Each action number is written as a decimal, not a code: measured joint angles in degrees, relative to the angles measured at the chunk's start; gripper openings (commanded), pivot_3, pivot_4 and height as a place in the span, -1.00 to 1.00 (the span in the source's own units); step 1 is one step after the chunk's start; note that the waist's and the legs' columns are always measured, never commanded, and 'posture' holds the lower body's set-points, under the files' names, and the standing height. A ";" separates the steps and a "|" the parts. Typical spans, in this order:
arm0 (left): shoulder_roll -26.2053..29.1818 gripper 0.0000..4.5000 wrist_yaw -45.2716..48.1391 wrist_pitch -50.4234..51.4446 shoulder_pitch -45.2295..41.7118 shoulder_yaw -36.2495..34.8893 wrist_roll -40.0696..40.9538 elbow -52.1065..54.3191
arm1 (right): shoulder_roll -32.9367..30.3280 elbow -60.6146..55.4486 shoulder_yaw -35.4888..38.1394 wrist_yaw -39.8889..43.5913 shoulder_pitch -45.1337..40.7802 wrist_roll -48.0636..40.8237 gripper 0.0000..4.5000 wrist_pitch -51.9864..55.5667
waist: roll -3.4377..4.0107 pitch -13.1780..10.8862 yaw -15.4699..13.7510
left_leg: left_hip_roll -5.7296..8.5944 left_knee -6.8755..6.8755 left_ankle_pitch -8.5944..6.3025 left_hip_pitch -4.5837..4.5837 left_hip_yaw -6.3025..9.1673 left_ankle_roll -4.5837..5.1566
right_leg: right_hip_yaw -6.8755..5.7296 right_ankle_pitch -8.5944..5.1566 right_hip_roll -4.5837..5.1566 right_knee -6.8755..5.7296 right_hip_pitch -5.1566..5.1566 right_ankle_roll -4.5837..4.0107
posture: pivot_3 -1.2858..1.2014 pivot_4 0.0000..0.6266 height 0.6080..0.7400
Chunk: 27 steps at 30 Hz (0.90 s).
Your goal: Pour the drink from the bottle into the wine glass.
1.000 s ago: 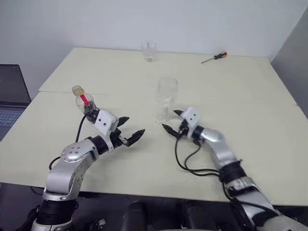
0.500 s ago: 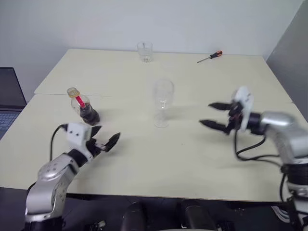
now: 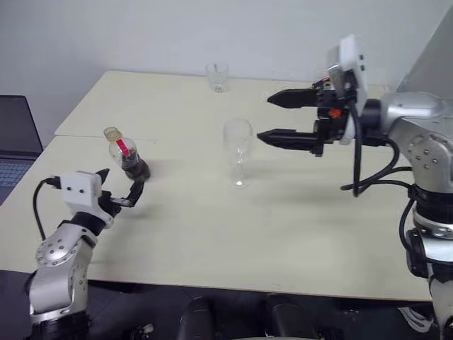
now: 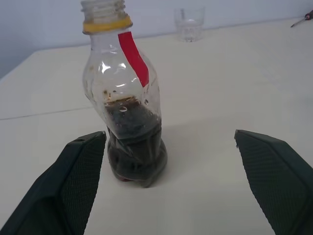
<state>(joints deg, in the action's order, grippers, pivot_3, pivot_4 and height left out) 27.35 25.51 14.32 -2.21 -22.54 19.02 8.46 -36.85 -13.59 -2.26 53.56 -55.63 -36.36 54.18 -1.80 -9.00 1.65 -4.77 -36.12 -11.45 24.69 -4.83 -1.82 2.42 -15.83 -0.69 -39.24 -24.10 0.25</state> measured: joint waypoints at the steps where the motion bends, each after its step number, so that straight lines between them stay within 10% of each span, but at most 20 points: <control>1: -0.27 1.00 -0.05 -0.22 0.00 0.05 -0.07 -0.51 | 0.00 0.01 -0.18 -0.03 0.00 -0.19 0.99 0.22 | 0.00 0.00 0.00 | -0.01 0.00 0.00 0.07 0.00 0.00 | -0.01 0.01 0.00 0.10 -0.02 0.01 | 0.03 -0.52 1.00; 27: -1.74 1.00 -6.11 -7.29 -9.57 2.28 -4.84 -12.88 | -0.96 -3.73 -1.38 -2.77 -0.82 -2.69 0.99 4.02 | 0.00 0.00 0.03 | -0.04 0.03 0.00 0.08 0.03 0.01 | -0.11 0.05 -0.02 0.12 0.00 0.08 | 0.03 -0.52 1.00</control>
<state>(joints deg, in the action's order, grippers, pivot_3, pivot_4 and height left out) 25.61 19.40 7.03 -11.78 -20.26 14.19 -4.42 -37.81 -17.32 -3.64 50.78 -56.45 -39.05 58.21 -1.80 -9.00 1.68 -4.81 -36.09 -11.44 24.77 -4.81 -1.81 2.31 -15.77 -0.71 -39.12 -24.10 0.33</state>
